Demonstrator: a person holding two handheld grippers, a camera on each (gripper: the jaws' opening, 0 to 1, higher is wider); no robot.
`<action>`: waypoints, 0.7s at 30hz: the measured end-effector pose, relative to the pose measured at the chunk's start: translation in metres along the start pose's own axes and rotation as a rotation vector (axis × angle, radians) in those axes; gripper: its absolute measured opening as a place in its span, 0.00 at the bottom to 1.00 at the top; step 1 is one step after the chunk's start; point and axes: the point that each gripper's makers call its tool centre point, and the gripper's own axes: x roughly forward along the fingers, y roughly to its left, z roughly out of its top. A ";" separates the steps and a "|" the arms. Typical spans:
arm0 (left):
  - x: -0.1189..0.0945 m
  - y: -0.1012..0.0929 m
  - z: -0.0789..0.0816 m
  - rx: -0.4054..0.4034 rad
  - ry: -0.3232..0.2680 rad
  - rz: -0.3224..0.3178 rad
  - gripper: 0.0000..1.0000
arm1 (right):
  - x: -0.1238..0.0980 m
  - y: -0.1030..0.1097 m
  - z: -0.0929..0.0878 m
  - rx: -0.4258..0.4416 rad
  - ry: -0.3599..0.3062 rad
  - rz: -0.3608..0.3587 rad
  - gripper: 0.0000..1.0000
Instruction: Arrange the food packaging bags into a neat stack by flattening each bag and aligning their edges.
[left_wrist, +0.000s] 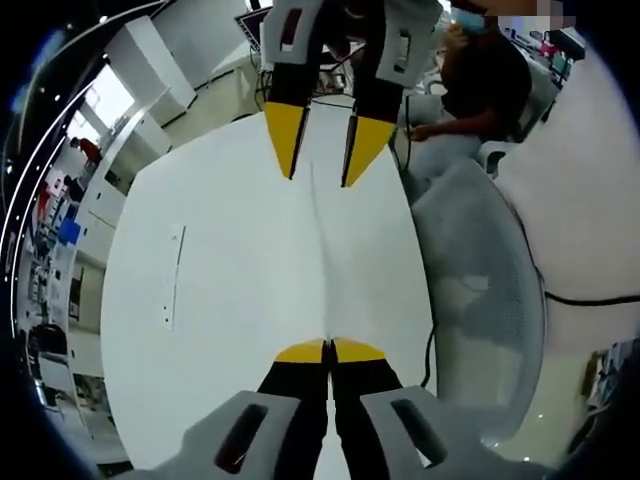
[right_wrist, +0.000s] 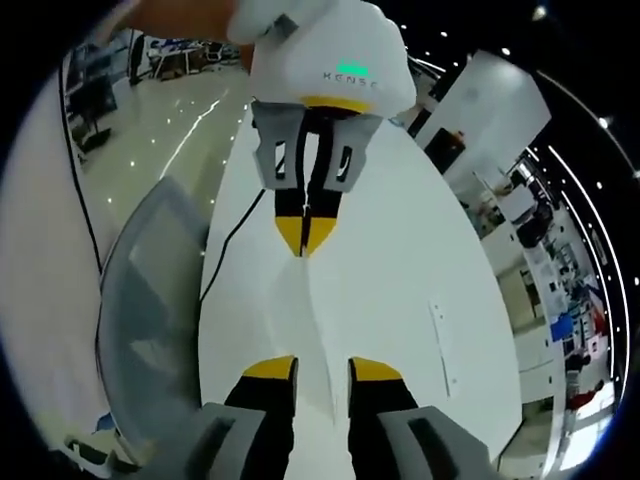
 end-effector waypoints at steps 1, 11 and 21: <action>0.000 0.000 0.001 0.001 -0.001 0.001 0.00 | 0.000 0.000 0.004 -0.009 -0.014 -0.001 0.19; 0.000 0.001 0.004 0.004 -0.005 0.004 0.00 | 0.009 0.003 0.030 -0.033 -0.087 0.013 0.21; -0.001 0.000 0.009 0.001 -0.009 0.004 0.00 | 0.016 0.009 0.053 -0.037 -0.165 0.030 0.12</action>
